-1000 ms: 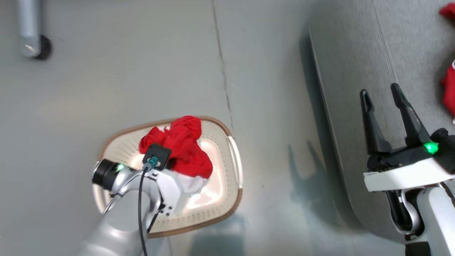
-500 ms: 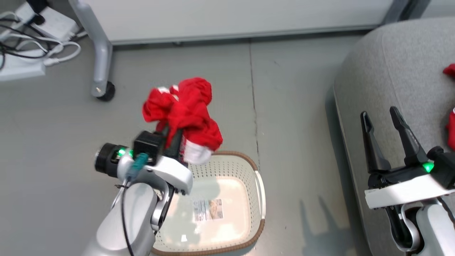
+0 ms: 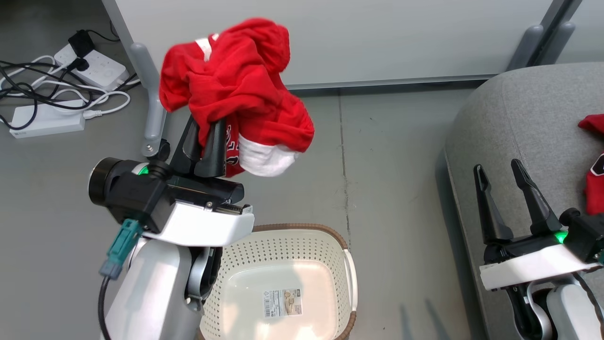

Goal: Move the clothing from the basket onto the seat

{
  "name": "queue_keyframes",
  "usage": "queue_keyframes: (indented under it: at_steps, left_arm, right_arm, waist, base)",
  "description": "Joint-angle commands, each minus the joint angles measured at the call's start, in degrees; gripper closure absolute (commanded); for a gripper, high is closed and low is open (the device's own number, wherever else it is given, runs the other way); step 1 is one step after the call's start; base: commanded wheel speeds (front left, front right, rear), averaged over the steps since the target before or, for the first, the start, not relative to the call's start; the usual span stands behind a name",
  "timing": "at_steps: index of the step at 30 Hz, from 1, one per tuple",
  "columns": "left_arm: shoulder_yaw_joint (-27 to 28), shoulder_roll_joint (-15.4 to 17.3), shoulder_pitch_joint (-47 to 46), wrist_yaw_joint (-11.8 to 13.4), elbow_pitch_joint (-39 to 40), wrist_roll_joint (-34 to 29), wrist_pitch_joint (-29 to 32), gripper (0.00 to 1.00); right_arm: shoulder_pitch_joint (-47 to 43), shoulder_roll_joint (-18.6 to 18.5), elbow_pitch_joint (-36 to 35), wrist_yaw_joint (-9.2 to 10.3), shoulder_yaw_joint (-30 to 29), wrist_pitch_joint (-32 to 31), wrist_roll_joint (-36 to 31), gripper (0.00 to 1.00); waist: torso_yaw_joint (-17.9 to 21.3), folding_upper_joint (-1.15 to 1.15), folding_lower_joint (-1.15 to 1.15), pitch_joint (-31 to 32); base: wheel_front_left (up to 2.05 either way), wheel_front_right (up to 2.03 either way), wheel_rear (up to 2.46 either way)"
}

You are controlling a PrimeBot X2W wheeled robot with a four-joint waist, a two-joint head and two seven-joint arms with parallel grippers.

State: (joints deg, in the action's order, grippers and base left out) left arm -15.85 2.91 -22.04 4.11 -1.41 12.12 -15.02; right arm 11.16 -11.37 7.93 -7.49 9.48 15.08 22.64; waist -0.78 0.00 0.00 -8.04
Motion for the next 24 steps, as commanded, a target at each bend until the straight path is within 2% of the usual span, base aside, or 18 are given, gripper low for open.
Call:
queue_keyframes:
  at_steps: [1, 5, 9, 15, 24]
  left_arm:
    - [0.13, 0.10, 0.77, 0.05, 0.88, 0.32, -0.21, 1.00]
    - [-1.13, 0.07, 1.40, 0.95, 7.78, 2.03, -0.16, 1.00]
    - [-3.74, 0.06, 2.04, 0.33, 10.46, 2.59, -0.12, 1.00]
    - [-10.75, 0.10, 3.56, -2.85, 10.13, 2.86, -0.12, 1.00]
    - [-16.59, 0.07, 5.46, -4.43, 7.99, 4.66, -0.13, 1.00]
  right_arm:
    - [-0.49, -0.24, 0.00, -0.01, -0.29, 0.12, 0.12, 0.00]
    - [-1.10, -0.13, 0.35, -0.01, 0.02, 0.12, 0.28, 0.00]
    - [-1.27, 0.01, 0.57, -0.01, 0.23, 0.12, 0.34, 0.00]
    - [-1.77, -0.28, 0.56, -0.01, 0.18, 0.12, 0.42, 0.00]
    - [-2.23, -0.36, 0.58, -0.01, 0.12, 0.12, 0.39, 0.00]
  waist:
    - [0.04, 0.00, 0.00, 0.25]
    - [0.37, 0.00, 0.00, 1.25]
    - [0.79, 0.00, 0.00, 1.85]
    - [1.44, 0.00, 0.00, 2.28]
    - [2.44, 0.00, 0.00, 2.47]
  base:
    - [0.00, 0.00, 0.00]
    - [0.00, 0.00, 0.00]
    - [0.00, 0.00, 0.00]
    - [0.00, 0.00, 0.00]
    - [0.00, 0.00, 0.00]
